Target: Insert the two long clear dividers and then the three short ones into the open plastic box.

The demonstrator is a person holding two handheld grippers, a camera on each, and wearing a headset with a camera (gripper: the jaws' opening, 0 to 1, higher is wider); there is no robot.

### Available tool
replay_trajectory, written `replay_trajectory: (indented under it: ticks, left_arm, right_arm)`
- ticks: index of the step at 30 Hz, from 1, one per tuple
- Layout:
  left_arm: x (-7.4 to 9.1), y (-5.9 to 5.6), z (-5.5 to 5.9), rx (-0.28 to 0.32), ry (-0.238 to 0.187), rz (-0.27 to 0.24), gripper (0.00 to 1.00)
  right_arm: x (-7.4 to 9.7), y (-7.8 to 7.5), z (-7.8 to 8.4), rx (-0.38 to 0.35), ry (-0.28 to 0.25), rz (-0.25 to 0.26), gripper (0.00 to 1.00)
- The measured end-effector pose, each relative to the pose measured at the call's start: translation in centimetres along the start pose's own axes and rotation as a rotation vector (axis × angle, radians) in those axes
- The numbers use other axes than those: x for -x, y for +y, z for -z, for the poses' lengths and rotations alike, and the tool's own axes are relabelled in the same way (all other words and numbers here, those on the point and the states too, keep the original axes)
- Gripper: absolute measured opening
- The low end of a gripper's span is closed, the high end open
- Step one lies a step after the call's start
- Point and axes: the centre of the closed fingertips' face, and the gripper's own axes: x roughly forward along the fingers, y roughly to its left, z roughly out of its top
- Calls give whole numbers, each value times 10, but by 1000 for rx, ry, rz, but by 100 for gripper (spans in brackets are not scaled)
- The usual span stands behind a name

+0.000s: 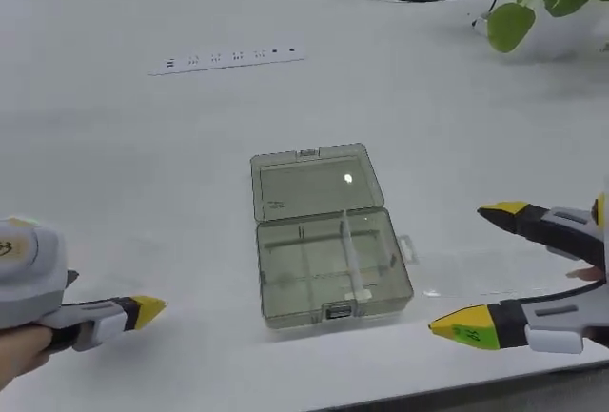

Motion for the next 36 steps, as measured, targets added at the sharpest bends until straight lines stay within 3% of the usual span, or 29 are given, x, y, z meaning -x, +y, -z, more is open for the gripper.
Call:
replay_trajectory:
  ticks: [5,9,13,18,19,26,36]
  left_arm:
    - [-3,9,2,20,50,-24,62]
    - [-8,14,8,-12,116,-34,60]
    - [-11,13,8,-31,150,-25,53]
    - [-14,10,19,-21,227,-6,45]
    - [-13,8,16,-2,215,10,43]
    - [-11,10,17,-31,251,8,33]
    - [-9,13,17,-15,252,19,30]
  right_arm:
    - [2,3,3,-11,-3,2,100]
    - [2,3,5,-7,1,5,100]
    - [2,2,2,-8,-8,12,100]
    - [0,2,1,-12,-16,11,100]
    - [0,3,1,-13,-15,10,100]
    - [-3,9,2,-22,-23,10,100]
    - [-1,15,7,-30,-13,6,100]
